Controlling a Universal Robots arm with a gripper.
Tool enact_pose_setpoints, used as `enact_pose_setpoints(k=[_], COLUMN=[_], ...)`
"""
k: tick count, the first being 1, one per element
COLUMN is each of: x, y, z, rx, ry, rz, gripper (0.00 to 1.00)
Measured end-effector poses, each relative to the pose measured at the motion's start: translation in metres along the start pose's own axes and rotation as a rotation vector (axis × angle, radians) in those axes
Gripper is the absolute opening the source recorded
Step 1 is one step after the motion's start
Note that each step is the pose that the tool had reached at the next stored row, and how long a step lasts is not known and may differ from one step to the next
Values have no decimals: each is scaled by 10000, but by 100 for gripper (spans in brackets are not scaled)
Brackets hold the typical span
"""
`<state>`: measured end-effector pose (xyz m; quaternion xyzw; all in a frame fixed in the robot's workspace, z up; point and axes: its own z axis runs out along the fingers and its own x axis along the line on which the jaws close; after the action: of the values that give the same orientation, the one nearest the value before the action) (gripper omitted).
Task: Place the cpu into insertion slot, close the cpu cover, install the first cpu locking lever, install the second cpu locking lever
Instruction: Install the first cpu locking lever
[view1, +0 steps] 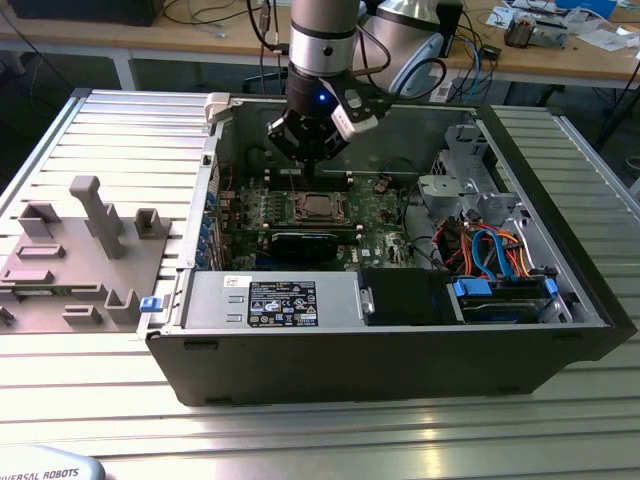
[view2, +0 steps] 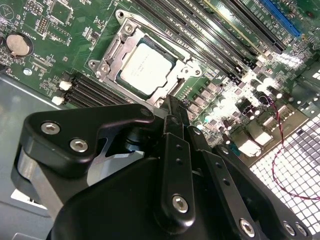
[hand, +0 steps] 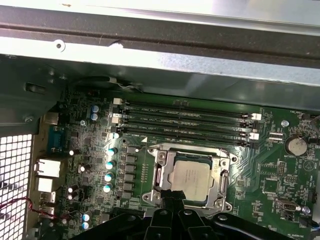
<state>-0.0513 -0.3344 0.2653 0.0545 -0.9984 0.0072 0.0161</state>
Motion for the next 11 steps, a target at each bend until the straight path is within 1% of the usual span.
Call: enact_pose_setpoints(k=[11], x=[5], y=[1], z=[23], rx=[0], ry=[-1], rz=[0], gripper=[11])
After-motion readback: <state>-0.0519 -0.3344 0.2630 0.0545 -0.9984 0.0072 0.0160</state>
